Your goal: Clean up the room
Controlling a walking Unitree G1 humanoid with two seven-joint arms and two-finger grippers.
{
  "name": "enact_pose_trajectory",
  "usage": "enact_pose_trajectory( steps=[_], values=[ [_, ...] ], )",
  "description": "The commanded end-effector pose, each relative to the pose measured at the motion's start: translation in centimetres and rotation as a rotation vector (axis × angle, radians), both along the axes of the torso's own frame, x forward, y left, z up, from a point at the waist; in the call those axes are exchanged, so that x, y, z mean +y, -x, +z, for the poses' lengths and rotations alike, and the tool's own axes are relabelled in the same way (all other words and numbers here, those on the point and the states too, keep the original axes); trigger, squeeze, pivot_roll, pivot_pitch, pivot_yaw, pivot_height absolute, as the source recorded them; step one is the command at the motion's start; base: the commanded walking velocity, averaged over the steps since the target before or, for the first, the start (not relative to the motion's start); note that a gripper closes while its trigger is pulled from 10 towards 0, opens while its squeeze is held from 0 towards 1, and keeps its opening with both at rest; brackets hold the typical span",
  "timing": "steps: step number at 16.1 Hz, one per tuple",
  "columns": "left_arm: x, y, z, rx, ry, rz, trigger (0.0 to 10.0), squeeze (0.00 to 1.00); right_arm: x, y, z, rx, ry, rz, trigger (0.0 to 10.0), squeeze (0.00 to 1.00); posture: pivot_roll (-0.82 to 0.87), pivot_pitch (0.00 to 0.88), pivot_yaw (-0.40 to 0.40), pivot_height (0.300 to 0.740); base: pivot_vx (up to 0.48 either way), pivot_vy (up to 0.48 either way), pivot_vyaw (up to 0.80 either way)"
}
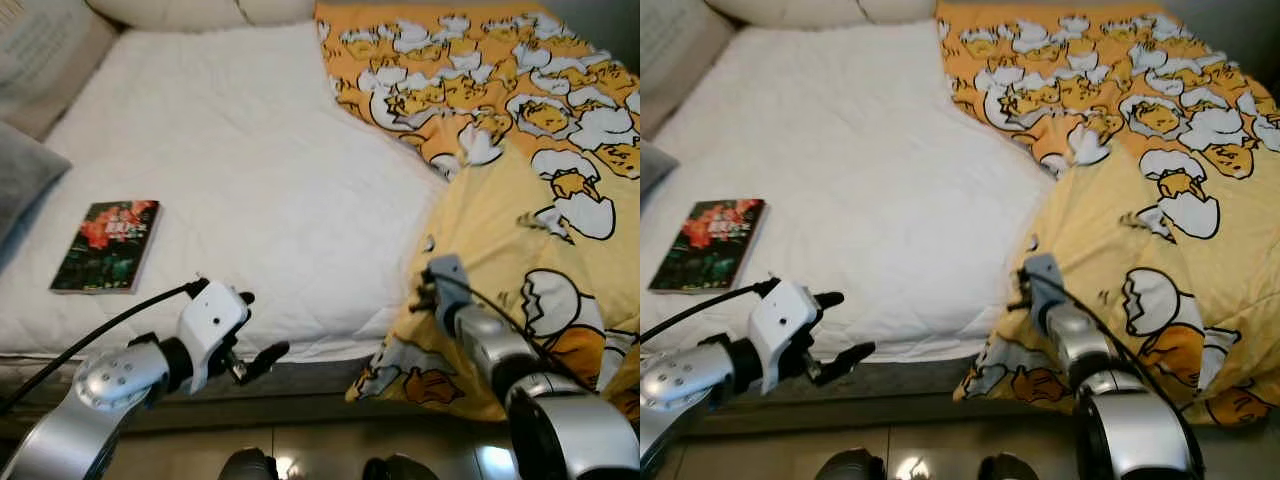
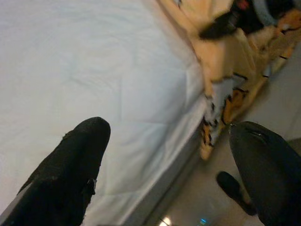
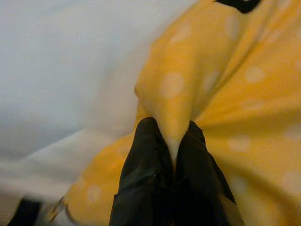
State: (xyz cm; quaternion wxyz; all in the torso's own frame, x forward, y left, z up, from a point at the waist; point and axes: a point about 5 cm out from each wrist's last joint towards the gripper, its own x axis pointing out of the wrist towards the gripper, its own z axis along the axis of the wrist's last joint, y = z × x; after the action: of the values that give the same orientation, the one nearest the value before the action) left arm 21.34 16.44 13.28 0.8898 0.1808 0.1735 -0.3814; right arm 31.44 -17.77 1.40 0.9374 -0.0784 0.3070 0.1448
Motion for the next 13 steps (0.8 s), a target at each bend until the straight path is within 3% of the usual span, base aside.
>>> enact_pose_trajectory(
  steps=[1, 6, 7, 9, 10, 12, 13],
  values=[
    [-0.2, -0.5, -0.2, -0.014, -0.009, -0.01, 10.0, 0.78, 0.9, 0.3, 0.1, -0.012, -0.052, 0.161, 0.0, 0.0, 0.16, 0.0, 0.026, 0.74, 0.0, 0.0, 0.0],
    [-0.8, -1.7, -0.5, -0.035, -0.005, -0.039, 10.0, 0.78, 1.5, 3.7, -1.1, 0.055, -0.174, 0.541, 0.0, 0.0, 0.13, 0.0, 0.053, 0.74, 0.0, 0.0, 0.0],
    [-1.0, -2.2, -0.6, -0.039, -0.008, -0.051, 10.0, 0.78, 1.5, 7.4, -2.6, 0.197, -0.216, 0.808, 0.0, 0.0, 0.13, 0.0, 0.057, 0.74, 0.0, 0.0, 0.0],
    [-1.0, -2.3, -0.6, -0.038, -0.008, -0.055, 10.0, 0.78, 1.2, 9.5, -3.7, 0.296, -0.17, 0.938, 0.0, 0.0, 0.12, 0.0, 0.06, 0.74, 0.0, 0.0, 0.0],
    [-1.1, -2.5, -0.7, -0.037, -0.009, -0.066, 10.0, 0.78, 1.0, 11.5, -4.5, 0.389, -0.166, 1.057, 0.0, 0.0, 0.12, 0.0, 0.063, 0.74, 0.0, 0.0, 0.0],
    [-1.3, -2.5, -0.8, -0.04, -0.008, -0.08, 10.0, 0.78, 2.2, 12.0, -4.5, 0.355, -0.291, 1.002, 0.0, 0.0, 0.11, 0.0, 0.069, 0.74, 0.0, 0.0, 0.0],
    [-1.4, -2.5, -0.8, -0.04, -0.009, -0.082, 10.0, 0.77, 2.3, 12.3, -4.9, 0.362, -0.285, 1.003, 0.0, 0.0, 0.11, 0.0, 0.071, 0.74, 0.0, 0.0, 0.0]
  ],
)
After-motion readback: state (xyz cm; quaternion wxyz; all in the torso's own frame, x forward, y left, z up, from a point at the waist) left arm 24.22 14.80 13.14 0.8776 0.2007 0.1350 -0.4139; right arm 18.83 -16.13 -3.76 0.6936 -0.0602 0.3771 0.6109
